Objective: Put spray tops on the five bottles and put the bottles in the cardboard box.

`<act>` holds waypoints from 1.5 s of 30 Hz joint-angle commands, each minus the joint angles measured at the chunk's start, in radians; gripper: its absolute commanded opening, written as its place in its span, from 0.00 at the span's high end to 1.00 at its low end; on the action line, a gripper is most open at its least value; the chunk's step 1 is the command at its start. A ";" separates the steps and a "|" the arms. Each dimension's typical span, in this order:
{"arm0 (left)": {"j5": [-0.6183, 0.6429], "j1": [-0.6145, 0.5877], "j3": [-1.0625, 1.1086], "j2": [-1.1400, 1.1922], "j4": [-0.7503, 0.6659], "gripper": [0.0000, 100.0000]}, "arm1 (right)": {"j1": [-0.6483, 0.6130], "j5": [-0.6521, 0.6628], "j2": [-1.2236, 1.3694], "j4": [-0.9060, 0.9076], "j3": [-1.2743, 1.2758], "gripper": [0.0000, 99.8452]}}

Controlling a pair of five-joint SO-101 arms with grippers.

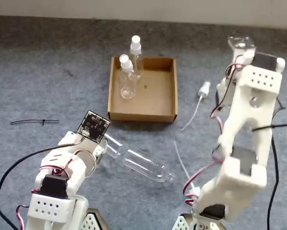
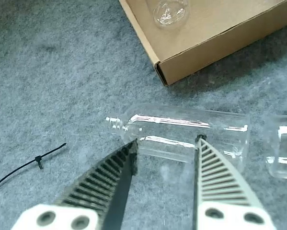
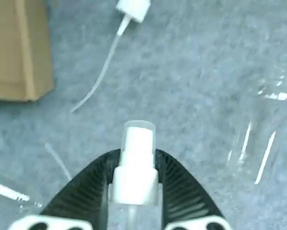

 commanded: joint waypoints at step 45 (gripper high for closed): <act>-0.265 -0.908 -1.247 1.285 0.106 0.81 | -1.288 -0.305 -0.128 -0.981 0.756 0.64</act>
